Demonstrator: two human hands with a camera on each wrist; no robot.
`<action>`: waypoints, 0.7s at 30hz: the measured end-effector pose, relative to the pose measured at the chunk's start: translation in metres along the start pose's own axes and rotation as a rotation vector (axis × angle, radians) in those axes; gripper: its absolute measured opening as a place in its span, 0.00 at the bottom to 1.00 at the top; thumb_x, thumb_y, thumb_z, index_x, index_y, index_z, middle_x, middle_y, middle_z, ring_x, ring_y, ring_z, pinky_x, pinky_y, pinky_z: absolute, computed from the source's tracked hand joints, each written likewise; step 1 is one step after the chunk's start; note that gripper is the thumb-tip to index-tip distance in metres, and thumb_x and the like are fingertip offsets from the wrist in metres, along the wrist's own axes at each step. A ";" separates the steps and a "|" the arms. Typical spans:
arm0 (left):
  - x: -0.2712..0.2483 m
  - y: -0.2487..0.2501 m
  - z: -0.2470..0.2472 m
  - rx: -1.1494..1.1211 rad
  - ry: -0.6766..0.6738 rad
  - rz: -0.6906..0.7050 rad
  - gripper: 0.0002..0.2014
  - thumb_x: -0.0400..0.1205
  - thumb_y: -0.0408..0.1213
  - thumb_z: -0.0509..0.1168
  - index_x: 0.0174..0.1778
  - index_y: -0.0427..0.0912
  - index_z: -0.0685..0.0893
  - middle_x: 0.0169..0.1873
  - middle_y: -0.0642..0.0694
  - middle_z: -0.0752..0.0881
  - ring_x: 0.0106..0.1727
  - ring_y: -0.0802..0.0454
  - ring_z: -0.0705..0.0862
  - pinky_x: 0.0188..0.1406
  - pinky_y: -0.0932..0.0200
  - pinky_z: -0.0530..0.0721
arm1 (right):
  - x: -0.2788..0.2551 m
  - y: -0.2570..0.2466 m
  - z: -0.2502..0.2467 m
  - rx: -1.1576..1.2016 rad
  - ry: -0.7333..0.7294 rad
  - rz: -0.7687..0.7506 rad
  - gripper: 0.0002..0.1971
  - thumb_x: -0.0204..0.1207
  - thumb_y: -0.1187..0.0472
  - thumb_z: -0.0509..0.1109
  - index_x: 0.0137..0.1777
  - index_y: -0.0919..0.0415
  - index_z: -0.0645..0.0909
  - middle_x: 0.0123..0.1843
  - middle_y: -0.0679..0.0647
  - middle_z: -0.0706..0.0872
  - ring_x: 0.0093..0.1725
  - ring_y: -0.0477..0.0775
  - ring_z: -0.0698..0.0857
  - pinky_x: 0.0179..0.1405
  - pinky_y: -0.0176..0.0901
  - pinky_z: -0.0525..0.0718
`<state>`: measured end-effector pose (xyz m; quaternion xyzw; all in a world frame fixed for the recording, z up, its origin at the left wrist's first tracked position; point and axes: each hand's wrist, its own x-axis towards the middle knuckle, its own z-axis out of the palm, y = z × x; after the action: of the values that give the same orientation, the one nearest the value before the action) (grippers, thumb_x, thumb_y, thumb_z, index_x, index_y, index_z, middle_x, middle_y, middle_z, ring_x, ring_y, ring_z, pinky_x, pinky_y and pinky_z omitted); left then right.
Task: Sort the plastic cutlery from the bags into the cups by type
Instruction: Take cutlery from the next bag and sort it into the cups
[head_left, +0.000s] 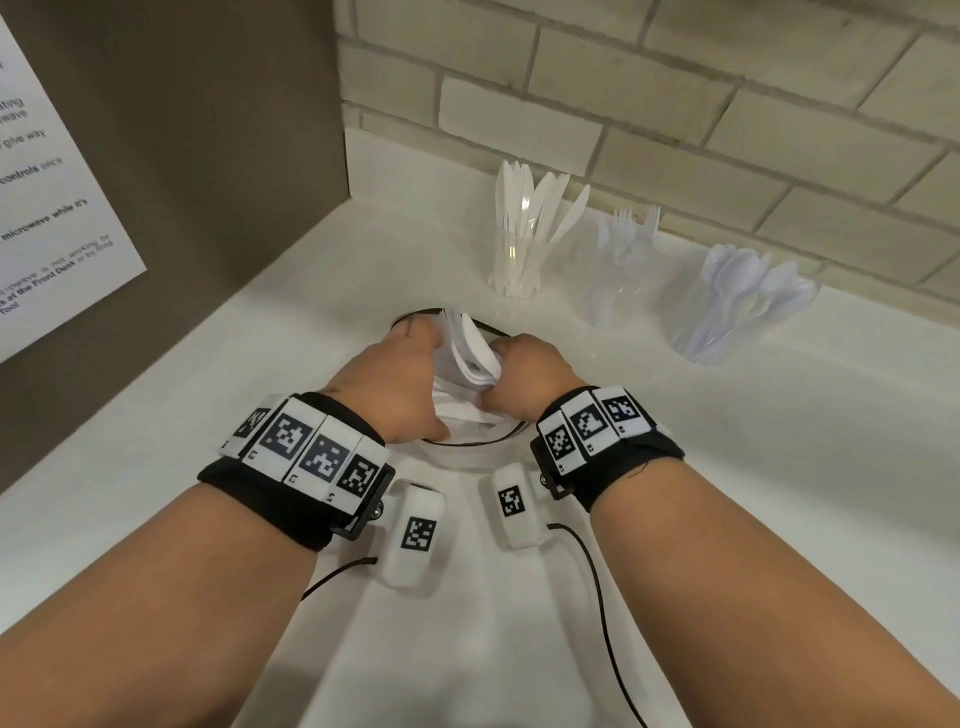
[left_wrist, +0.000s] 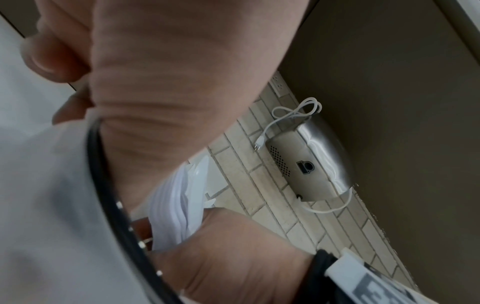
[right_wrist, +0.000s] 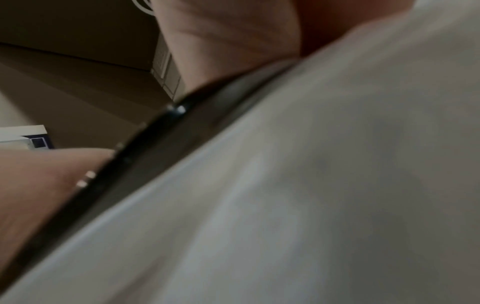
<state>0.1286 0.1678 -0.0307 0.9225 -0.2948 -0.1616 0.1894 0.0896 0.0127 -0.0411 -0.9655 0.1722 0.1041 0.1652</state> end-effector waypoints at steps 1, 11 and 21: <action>0.002 -0.001 0.000 0.020 0.004 0.004 0.45 0.60 0.43 0.82 0.71 0.44 0.67 0.70 0.48 0.68 0.58 0.46 0.81 0.55 0.54 0.80 | 0.001 0.000 0.000 0.020 -0.006 0.007 0.18 0.65 0.55 0.77 0.54 0.55 0.81 0.49 0.51 0.83 0.54 0.58 0.84 0.60 0.56 0.82; 0.012 -0.011 0.005 0.192 -0.059 0.024 0.48 0.51 0.64 0.69 0.70 0.52 0.70 0.77 0.52 0.64 0.78 0.46 0.63 0.67 0.43 0.77 | 0.000 0.004 0.001 0.128 -0.045 0.056 0.08 0.63 0.51 0.77 0.38 0.47 0.80 0.41 0.44 0.83 0.50 0.55 0.84 0.63 0.61 0.78; 0.005 -0.010 -0.002 0.253 -0.128 -0.019 0.42 0.66 0.62 0.72 0.75 0.52 0.70 0.81 0.54 0.57 0.77 0.42 0.62 0.71 0.44 0.73 | -0.003 0.003 -0.005 0.148 -0.086 -0.022 0.09 0.71 0.52 0.75 0.38 0.55 0.79 0.41 0.52 0.82 0.45 0.56 0.82 0.41 0.41 0.78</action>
<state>0.1380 0.1731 -0.0343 0.9297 -0.3154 -0.1834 0.0509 0.0863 0.0089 -0.0370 -0.9470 0.1618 0.1309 0.2446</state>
